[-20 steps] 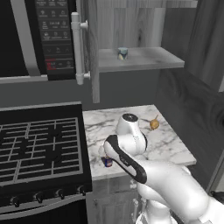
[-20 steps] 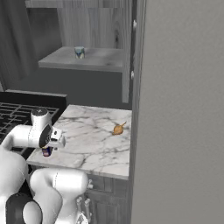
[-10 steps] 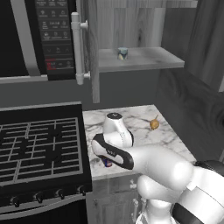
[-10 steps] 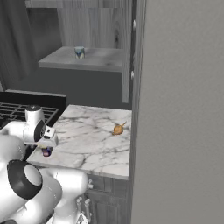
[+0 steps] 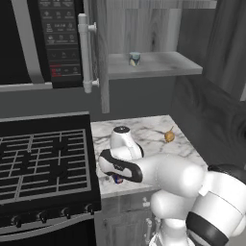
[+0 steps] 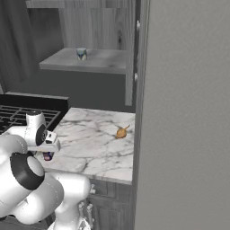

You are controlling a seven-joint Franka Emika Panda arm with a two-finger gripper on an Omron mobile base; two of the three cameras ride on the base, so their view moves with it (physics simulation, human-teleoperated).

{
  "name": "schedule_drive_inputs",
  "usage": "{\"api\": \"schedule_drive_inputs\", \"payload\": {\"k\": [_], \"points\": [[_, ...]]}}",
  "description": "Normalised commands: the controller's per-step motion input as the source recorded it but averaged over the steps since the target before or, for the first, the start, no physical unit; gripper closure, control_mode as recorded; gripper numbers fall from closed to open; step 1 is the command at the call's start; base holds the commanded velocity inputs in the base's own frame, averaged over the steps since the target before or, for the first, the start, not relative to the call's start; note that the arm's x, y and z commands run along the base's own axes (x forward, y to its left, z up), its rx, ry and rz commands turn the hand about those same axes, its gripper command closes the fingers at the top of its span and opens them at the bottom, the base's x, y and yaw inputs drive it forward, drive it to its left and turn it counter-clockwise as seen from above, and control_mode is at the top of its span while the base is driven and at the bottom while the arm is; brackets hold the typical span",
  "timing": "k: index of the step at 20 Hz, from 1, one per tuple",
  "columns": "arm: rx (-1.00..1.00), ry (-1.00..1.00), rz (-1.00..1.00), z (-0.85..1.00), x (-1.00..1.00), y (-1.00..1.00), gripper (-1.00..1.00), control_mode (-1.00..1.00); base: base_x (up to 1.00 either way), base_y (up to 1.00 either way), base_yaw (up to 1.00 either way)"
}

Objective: Restock the canned food cabinet by taking the new fresh canned food from the counter and placing it in the cabinet. Then, take the old canned food from the cabinet and place it on the counter.

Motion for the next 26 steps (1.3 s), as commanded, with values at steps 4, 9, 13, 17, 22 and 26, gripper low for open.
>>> {"api": "schedule_drive_inputs", "payload": {"k": [4,9,13,17,22,26], "points": [[-0.01,0.0,0.0,-0.07,-0.01,-0.08,-1.0,-1.0,0.0,0.0,0.0],[-0.02,-0.07,0.0,-0.09,0.0,-0.19,-1.0,-1.0,0.0,0.0,0.0],[-0.01,-0.07,0.0,-0.1,0.02,-0.04,-1.0,-1.0,0.0,0.0,0.0],[-0.01,-0.05,0.0,-0.15,0.18,0.0,-1.0,-1.0,0.0,0.0,0.0],[-0.01,-0.02,0.0,-0.08,0.19,0.02,1.0,-1.0,0.0,0.0,0.0],[0.0,0.0,0.0,-0.02,0.01,0.0,1.0,-1.0,0.0,0.0,0.0]]}}
